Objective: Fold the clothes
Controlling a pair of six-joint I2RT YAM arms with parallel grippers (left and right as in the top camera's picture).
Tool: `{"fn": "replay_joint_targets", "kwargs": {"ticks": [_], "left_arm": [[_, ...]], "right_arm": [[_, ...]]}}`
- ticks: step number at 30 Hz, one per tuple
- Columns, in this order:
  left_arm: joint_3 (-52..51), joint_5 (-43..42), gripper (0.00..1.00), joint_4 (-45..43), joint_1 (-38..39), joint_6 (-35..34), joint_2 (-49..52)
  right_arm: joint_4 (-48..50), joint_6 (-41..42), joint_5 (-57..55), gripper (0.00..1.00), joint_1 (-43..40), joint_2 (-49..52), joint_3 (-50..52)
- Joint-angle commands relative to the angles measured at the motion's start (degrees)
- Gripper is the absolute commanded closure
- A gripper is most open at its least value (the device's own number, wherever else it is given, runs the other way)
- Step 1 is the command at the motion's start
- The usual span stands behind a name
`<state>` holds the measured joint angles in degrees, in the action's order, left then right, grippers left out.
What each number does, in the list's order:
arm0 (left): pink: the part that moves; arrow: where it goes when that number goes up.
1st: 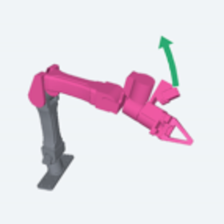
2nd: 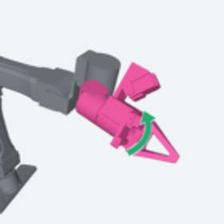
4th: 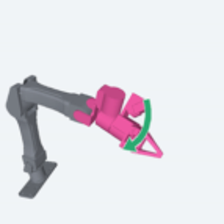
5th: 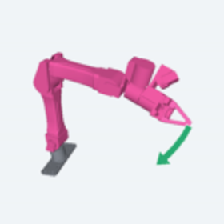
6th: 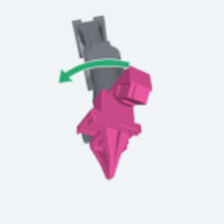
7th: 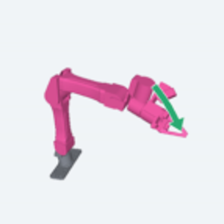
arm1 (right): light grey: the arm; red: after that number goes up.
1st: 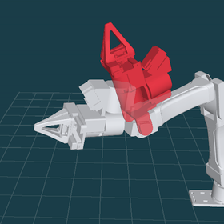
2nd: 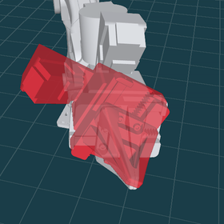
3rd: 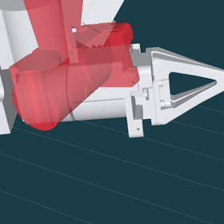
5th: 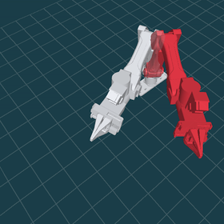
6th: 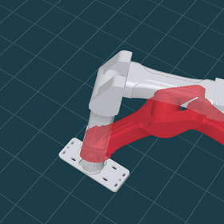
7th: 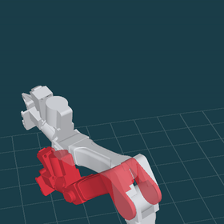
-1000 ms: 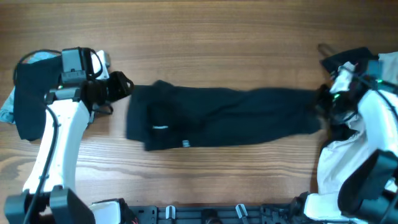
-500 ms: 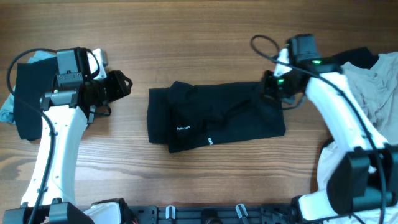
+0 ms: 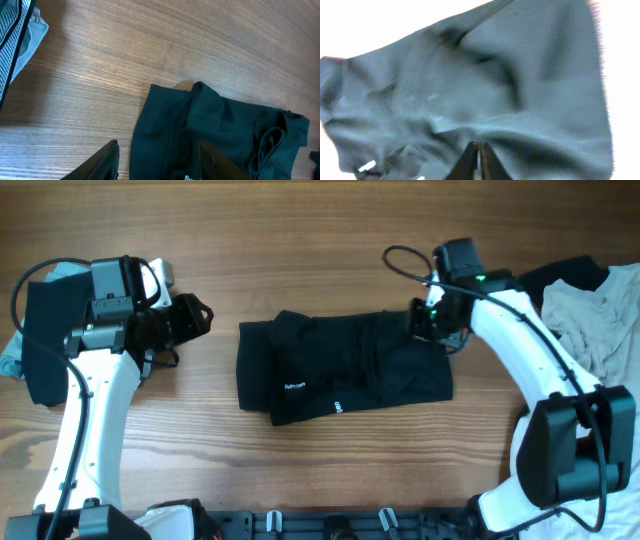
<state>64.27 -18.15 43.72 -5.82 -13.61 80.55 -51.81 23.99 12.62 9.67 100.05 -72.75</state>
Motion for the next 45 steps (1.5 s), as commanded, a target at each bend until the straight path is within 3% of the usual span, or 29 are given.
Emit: {"fn": "replay_joint_targets", "kwargs": {"ticks": [1, 4, 9, 13, 17, 21, 26, 27, 29, 31, 35, 38, 40, 43, 45], "left_arm": [[1.0, -0.7, 0.49, 0.7, 0.2, 1.4, -0.9], [1.0, -0.7, 0.49, 0.7, 0.2, 1.4, -0.9], [1.0, -0.7, 0.49, 0.7, 0.2, 1.4, -0.9], [1.0, -0.7, 0.47, 0.7, 0.2, 1.4, -0.9], [1.0, -0.7, 0.44, 0.8, 0.2, 1.4, -0.9], [1.0, -0.7, 0.44, 0.8, 0.2, 1.4, -0.9], [1.0, -0.7, 0.44, 0.8, 0.2, 1.4, -0.9], [1.0, -0.7, 0.44, 0.7, 0.2, 1.4, -0.9], [1.0, -0.7, 0.44, 0.9, 0.2, 1.4, -0.9], [1.0, 0.3, 0.43, 2.3, 0.2, 1.4, -0.9], [0.5, 0.8, 0.38, 4.5, 0.2, 1.4, -0.8], [0.5, 0.8, 0.37, 6.3, 0.2, 1.4, 0.3], [0.5, 0.8, 0.37, 6.5, 0.2, 1.4, 1.0], [0.5, 0.8, 0.37, 6.2, 0.2, 1.4, 1.7], [0.5, 0.8, 0.37, 5.8, 0.2, 1.4, 1.8]], "right_arm": [[0.4, -2.6, -1.7, 0.96, 0.7, 1.5, 0.4], [5.1, -2.1, 1.2, 0.96, 2.6, 5.3, 2.3], [26.1, -0.5, 8.0, 0.95, 3.5, 8.8, 2.0], [10.8, -9.5, 5.6, 0.91, 0.2, 2.4, -2.9], [-3.3, -8.8, -0.9, 0.90, -0.2, 1.3, -1.3], [2.5, -5.7, -1.7, 0.92, -0.1, 2.0, 10.7], [4.3, -14.2, 23.8, 0.96, 3.4, 1.9, 17.0], [2.7, -19.9, 25.8, 0.96, 5.5, 1.4, 16.2], [1.5, -19.1, 19.7, 0.96, 6.2, -0.7, 13.9], [2.7, -9.4, 8.3, 0.96, 4.0, -4.9, 11.7], [9.2, -6.8, 6.4, 0.95, 2.4, -6.0, 12.3], [14.3, -5.8, 6.9, 0.96, 4.7, -1.2, 14.0], [16.5, -7.4, 8.6, 0.96, 7.5, 2.8, 14.0], [22.4, -19.1, 19.6, 0.96, 9.8, 4.0, 13.7], [26.0, -21.0, 22.1, 0.96, 9.6, 3.9, 12.3]]}}
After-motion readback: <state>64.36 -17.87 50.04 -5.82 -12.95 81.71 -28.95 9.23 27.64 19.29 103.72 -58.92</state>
